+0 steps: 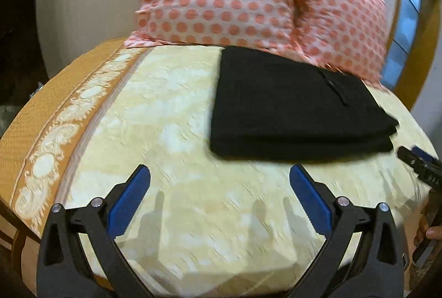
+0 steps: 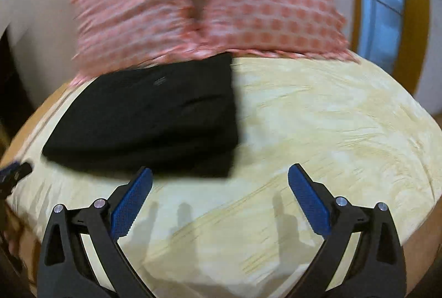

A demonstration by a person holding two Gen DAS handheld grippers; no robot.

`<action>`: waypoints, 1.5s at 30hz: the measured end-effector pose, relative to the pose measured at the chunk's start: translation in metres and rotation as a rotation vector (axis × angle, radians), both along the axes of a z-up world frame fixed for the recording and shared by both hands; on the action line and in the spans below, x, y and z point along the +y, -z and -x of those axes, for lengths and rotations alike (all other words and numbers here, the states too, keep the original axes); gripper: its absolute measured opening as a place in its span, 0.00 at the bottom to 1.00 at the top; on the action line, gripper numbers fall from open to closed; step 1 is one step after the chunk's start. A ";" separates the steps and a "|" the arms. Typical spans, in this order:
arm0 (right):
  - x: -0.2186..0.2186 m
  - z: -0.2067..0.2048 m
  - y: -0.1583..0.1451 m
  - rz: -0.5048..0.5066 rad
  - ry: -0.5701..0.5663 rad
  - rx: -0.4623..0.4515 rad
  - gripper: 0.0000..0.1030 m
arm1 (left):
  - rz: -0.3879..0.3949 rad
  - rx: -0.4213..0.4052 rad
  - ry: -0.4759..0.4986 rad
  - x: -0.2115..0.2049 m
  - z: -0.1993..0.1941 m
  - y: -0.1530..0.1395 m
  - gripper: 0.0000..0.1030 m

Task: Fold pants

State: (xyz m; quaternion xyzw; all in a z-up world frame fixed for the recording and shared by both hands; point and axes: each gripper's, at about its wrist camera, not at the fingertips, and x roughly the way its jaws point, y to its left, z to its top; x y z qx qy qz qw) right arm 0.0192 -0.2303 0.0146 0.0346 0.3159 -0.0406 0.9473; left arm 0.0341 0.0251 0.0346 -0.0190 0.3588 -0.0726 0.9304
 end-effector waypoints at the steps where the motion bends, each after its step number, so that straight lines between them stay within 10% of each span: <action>1: 0.013 0.003 0.005 0.025 -0.027 0.004 0.97 | -0.011 0.001 0.019 -0.006 0.003 0.003 0.98; 45: 0.048 0.012 0.028 0.038 -0.002 -0.007 0.99 | -0.111 -0.057 -0.035 -0.035 0.024 0.029 0.98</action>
